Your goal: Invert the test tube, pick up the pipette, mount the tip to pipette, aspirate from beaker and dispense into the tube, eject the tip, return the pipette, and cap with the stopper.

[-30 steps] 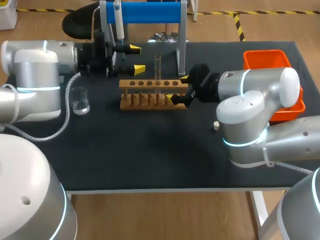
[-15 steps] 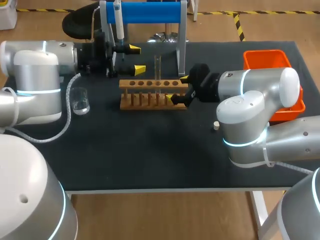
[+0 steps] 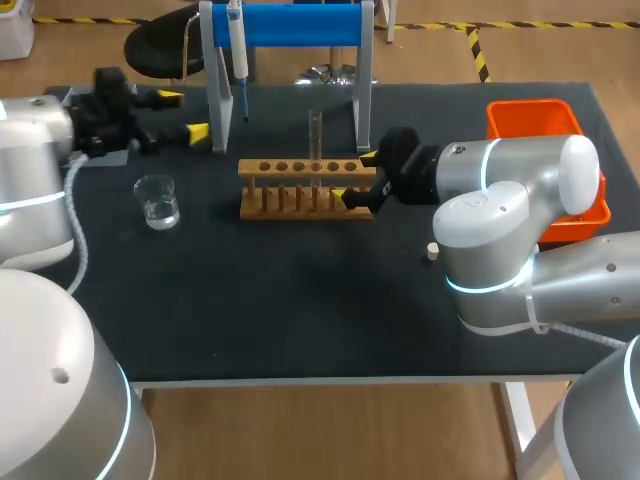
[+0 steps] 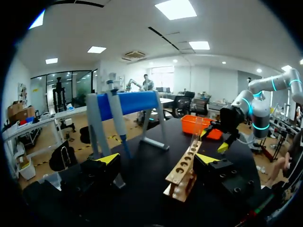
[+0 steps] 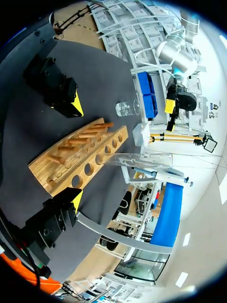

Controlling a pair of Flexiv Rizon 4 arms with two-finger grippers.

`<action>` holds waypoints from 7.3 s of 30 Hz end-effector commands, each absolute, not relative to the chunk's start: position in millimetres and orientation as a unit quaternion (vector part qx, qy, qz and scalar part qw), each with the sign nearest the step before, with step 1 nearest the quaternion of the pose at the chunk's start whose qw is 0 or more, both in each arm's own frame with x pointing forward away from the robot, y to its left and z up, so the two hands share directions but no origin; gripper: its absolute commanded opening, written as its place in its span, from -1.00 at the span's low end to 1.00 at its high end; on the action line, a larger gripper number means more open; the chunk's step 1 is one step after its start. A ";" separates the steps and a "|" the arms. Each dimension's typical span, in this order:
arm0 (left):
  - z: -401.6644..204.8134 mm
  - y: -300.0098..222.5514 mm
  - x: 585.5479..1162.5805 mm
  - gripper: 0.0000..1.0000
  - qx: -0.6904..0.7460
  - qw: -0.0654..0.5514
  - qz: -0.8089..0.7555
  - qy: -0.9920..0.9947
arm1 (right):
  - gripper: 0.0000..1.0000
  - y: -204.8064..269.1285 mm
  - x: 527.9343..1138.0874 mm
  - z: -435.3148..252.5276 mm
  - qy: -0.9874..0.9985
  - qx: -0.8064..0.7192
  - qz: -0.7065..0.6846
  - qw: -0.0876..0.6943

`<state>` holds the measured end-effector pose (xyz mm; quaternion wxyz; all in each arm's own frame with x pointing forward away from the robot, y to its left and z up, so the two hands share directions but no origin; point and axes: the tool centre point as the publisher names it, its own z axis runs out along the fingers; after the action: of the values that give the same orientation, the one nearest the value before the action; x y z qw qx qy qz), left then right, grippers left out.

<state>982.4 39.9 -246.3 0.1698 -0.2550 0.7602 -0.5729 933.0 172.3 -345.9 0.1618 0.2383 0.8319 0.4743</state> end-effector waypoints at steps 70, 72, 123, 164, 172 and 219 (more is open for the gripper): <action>-308.8 214.1 1065.9 1.00 -0.488 0.312 -0.407 0.707 | 1.00 171.6 932.6 -345.8 0.832 0.238 0.475 0.161; -311.9 215.9 1071.4 1.00 -0.486 0.312 -0.408 0.707 | 1.00 171.6 932.6 -345.8 0.832 0.238 0.475 0.161; -359.2 230.6 1130.6 0.04 -0.513 0.318 -0.416 0.680 | 1.00 171.6 932.6 -345.8 0.832 0.238 0.475 0.161; -365.8 232.5 1139.7 -0.14 -0.505 0.315 -0.408 0.692 | 1.00 171.6 932.6 -345.8 0.832 0.238 0.475 0.161; -365.4 232.5 1139.1 -0.15 -0.501 0.317 -0.406 0.695 | 1.00 171.6 932.6 -345.8 0.832 0.238 0.475 0.161; -367.9 230.8 1135.7 -0.58 -0.498 0.315 -0.401 0.702 | 1.00 171.6 932.6 -345.8 0.832 0.238 0.475 0.161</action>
<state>1135.0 230.8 -368.2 0.3170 -0.4972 0.6994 -0.4039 933.0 172.4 -345.9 0.1618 0.2383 0.8319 0.4743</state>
